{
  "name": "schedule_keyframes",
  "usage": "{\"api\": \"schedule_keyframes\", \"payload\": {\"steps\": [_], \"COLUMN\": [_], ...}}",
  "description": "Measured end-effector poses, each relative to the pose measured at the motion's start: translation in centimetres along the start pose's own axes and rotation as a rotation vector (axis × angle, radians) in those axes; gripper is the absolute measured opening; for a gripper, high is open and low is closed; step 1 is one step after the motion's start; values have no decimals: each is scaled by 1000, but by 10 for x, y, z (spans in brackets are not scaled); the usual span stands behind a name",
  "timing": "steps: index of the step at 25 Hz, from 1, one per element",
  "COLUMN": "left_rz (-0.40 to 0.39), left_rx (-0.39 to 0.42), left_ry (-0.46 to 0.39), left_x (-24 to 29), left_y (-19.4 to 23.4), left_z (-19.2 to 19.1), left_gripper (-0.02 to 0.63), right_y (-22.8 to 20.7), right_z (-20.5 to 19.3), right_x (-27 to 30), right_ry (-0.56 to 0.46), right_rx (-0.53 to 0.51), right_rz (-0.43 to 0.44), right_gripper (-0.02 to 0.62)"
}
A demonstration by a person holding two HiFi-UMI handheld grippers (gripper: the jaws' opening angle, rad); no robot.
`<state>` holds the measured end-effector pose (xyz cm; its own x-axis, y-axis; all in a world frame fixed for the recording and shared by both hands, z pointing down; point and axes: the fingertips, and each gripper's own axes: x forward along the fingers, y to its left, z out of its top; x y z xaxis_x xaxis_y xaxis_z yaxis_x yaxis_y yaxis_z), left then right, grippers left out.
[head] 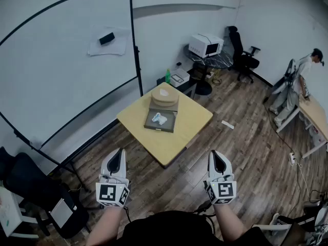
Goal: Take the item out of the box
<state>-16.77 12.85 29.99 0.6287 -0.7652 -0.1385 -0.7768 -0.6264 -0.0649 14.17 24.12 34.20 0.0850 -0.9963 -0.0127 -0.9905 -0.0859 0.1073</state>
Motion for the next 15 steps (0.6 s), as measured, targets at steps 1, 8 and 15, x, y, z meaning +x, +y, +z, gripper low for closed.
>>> {"api": "schedule_keyframes", "payload": {"steps": [1, 8, 15], "left_rz": [-4, -16, -25], "left_rx": [1, 5, 13], "left_ry": [0, -3, -8], "left_x": [0, -1, -3], "left_y": [-1, -8, -13], "left_z": [0, 0, 2], "left_gripper": [-2, -2, -2], "right_y": [1, 2, 8], "right_z": [-1, -6, -9], "right_x": [-1, -2, -1], "right_ry": [3, 13, 4], "right_rx": [-1, -5, 38], "right_rz": [3, 16, 91], "right_gripper": [6, 6, 8]}}
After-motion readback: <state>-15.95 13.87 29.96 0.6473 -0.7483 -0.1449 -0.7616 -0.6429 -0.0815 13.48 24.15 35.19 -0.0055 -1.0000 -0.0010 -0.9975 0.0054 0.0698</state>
